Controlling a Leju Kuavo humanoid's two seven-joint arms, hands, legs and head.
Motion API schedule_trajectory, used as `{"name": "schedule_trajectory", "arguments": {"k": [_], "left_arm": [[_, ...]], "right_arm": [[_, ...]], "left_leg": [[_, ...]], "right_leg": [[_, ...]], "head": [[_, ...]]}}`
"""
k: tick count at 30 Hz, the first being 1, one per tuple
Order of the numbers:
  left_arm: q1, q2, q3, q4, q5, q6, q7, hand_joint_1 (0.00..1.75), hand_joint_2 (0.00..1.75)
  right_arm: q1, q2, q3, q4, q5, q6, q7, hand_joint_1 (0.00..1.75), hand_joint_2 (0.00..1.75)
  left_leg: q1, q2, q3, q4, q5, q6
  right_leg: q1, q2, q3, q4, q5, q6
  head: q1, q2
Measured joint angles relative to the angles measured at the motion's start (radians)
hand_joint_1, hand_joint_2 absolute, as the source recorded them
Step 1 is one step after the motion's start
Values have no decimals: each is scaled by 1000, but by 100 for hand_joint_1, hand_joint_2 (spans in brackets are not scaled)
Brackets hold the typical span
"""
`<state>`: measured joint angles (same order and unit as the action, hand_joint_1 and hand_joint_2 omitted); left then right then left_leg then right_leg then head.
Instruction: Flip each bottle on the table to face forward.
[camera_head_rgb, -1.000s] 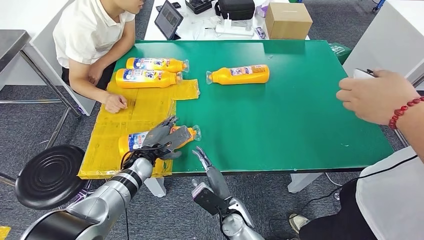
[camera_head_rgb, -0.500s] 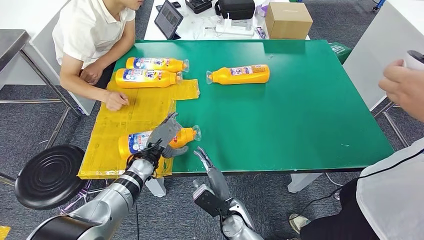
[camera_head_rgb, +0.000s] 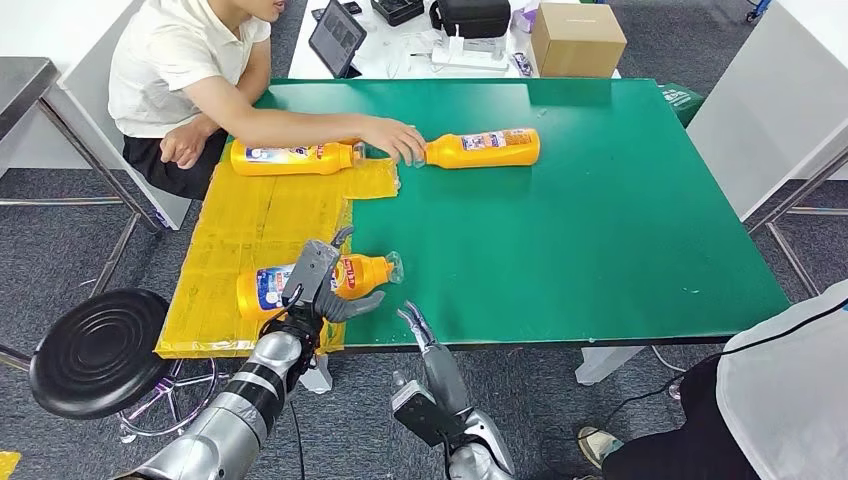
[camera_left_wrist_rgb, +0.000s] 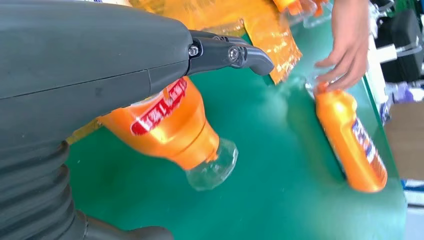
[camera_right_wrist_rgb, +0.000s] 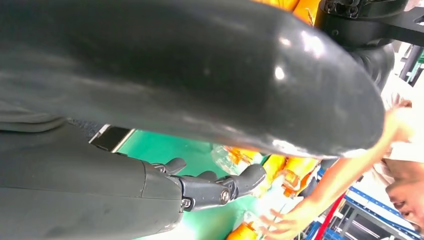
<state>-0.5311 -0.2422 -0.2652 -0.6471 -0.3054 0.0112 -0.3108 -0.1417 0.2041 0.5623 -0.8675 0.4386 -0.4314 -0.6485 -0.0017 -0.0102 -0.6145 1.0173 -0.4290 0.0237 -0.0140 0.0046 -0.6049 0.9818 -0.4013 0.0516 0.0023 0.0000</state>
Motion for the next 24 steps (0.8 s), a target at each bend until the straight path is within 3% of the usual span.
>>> {"name": "schedule_trajectory", "arguments": {"k": [8, 12, 19, 23, 24], "left_arm": [[48, 6, -55, -78, 38, 4, -6, 0, 175], [91, 14, -94, -163, 138, -17, -7, 0, 175], [209, 52, -141, -392, 340, -72, 3, 0, 175], [259, 71, -177, -513, 364, -52, 9, 0, 175], [269, 75, -185, -537, 363, -42, 11, 0, 175]], "right_arm": [[8, -1, 0, -1, 1, -3, -8, 0, 0], [29, -7, -3, -44, -40, -36, -38, 0, 175], [92, -60, -8, -273, -179, -153, -49, 0, 175], [109, -70, -42, -375, -213, -168, -49, 0, 0], [111, -71, -53, -387, -195, -166, -47, 0, 0]], "left_leg": [[0, 1, -1, 0, 0, 0], [0, 1, -2, 0, 0, 0], [0, 0, -5, 0, 0, 0], [0, 1, -5, 0, 0, 0], [0, 1, -5, 0, 0, 0]], "right_leg": [[0, 0, -2, 0, 0, 0], [0, 0, -3, 0, 0, 0], [0, 0, -5, 0, 0, 0], [0, 0, -5, 0, 0, 0], [0, 0, -5, 0, 0, 0]], "head": [[0, 0], [0, 0], [0, 0], [0, 0], [0, 0]]}}
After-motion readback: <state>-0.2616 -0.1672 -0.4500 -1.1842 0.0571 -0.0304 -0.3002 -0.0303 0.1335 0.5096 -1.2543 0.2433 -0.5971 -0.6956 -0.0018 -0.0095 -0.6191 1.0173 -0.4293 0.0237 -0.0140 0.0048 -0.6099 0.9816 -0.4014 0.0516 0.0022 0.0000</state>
